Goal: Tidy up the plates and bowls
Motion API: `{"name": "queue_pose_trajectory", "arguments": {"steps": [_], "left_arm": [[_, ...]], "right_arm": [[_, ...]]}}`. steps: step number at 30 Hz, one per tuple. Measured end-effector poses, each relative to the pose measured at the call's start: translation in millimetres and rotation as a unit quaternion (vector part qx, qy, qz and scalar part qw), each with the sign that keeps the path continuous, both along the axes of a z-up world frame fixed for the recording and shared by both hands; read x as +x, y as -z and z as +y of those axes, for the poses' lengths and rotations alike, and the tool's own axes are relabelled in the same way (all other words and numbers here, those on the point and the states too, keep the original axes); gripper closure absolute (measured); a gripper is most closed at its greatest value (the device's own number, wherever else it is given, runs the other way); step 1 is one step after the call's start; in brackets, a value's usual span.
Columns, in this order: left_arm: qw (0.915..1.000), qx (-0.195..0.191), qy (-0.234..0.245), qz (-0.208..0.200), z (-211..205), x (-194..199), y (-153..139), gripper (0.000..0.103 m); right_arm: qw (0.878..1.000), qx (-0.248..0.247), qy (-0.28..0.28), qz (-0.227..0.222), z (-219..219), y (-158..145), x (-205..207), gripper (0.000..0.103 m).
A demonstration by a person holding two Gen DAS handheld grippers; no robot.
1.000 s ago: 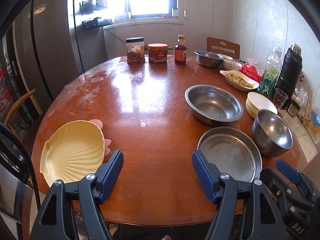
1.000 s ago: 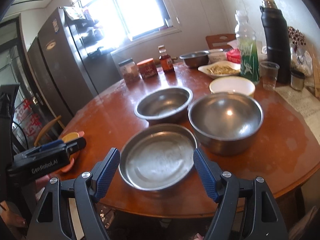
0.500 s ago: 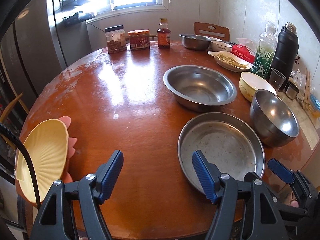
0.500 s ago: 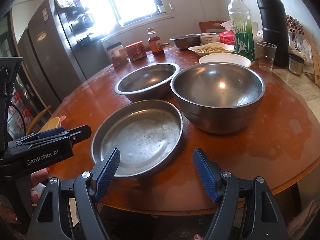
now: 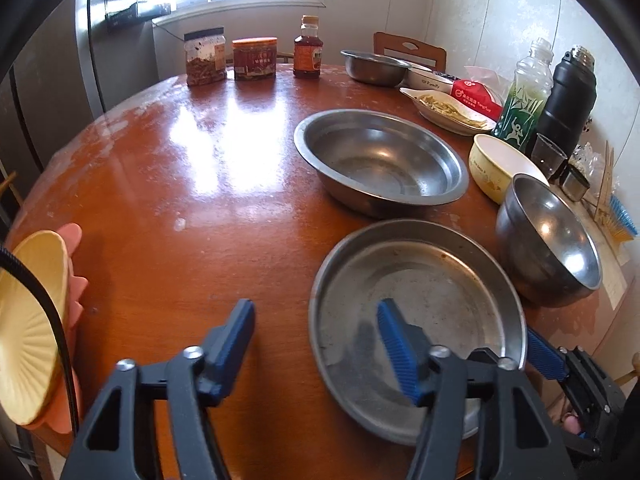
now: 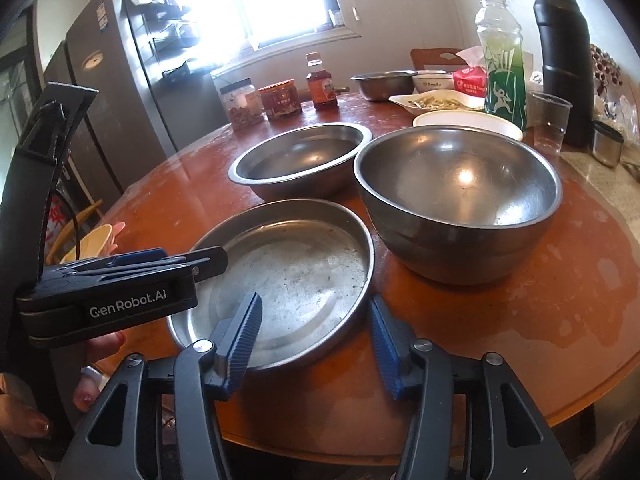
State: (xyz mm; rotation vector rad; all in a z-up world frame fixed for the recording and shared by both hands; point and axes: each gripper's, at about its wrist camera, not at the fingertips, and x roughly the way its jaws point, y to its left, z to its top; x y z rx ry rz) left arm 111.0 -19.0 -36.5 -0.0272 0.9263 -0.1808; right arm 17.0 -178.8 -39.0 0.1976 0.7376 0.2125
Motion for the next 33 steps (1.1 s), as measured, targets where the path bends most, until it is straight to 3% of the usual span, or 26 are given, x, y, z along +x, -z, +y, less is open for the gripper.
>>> {"name": "queue_pose_trajectory", "arguments": {"steps": [3, 12, 21, 33], "left_arm": [[0.9996, -0.025, 0.016, -0.003, -0.3, -1.8, 0.9, 0.060], [0.9995, -0.028, 0.002, -0.011, 13.1, -18.0, -5.7, 0.060], [0.9991, -0.017, -0.013, -0.037, 29.9, -40.7, -29.0, 0.060], [0.9965, -0.031, -0.049, -0.061, 70.0, -63.8, -50.9, 0.060]], "right_arm": [[1.000, 0.002, -0.008, -0.002, 1.9, 0.4, 1.3, 0.058], [1.000, 0.001, -0.029, -0.008, 11.2, -3.6, -3.6, 0.061], [0.999, 0.003, -0.048, -0.024, 28.4, -19.0, -14.7, 0.061], [0.996, -0.003, -0.076, -0.051, 63.7, -45.5, -17.7, 0.061]]}}
